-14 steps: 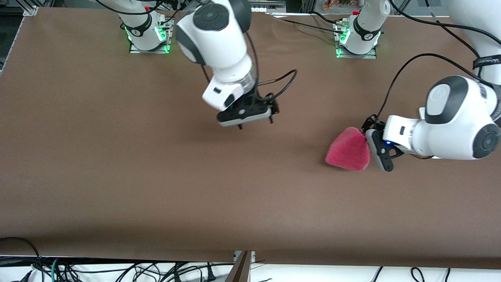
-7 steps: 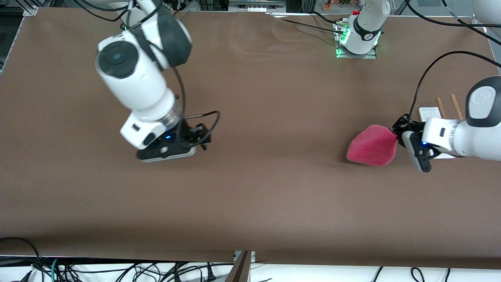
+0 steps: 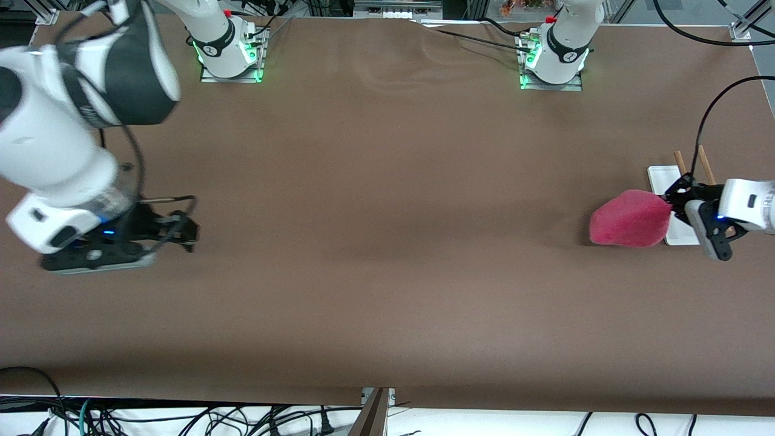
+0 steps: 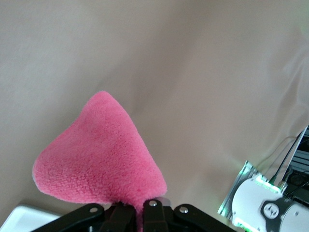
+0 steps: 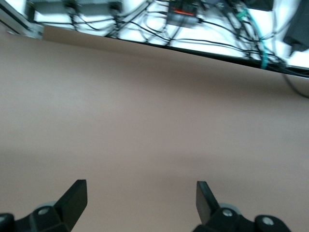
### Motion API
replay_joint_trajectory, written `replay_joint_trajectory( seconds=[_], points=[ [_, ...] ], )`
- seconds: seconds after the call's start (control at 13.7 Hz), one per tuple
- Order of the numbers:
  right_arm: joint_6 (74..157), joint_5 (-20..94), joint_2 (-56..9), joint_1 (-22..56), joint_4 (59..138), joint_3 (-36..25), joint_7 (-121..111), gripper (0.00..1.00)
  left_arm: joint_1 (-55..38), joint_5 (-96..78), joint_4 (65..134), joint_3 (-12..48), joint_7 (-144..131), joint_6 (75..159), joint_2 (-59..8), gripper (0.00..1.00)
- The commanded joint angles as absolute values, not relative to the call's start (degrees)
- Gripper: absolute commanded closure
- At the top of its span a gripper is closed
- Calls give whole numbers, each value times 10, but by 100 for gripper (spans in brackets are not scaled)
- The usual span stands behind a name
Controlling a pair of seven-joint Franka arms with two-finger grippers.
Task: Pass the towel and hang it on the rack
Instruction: 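Open the right gripper and withdraw while the left gripper carries the towel, then lower the towel over the wooden dowels with the left gripper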
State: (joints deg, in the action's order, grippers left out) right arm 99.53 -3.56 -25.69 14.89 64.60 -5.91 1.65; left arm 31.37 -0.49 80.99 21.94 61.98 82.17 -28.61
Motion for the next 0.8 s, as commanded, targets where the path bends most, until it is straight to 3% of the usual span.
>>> replay_joint_trajectory(
  seconds=[0.0,0.37,0.51,0.73],
  points=[
    [981,-32,-196,106,713,-54,-23,0,351,30,807,228,677,814,-289,100],
    [972,-33,-106,62,840,-52,-61,0,410,36,806,226,738,815,-305,100],
    [966,-33,-91,38,852,-52,-125,0,414,54,798,212,767,814,-305,100],
    [883,-34,-58,25,853,-43,-126,0,414,54,792,178,815,814,-305,100]
  ],
)
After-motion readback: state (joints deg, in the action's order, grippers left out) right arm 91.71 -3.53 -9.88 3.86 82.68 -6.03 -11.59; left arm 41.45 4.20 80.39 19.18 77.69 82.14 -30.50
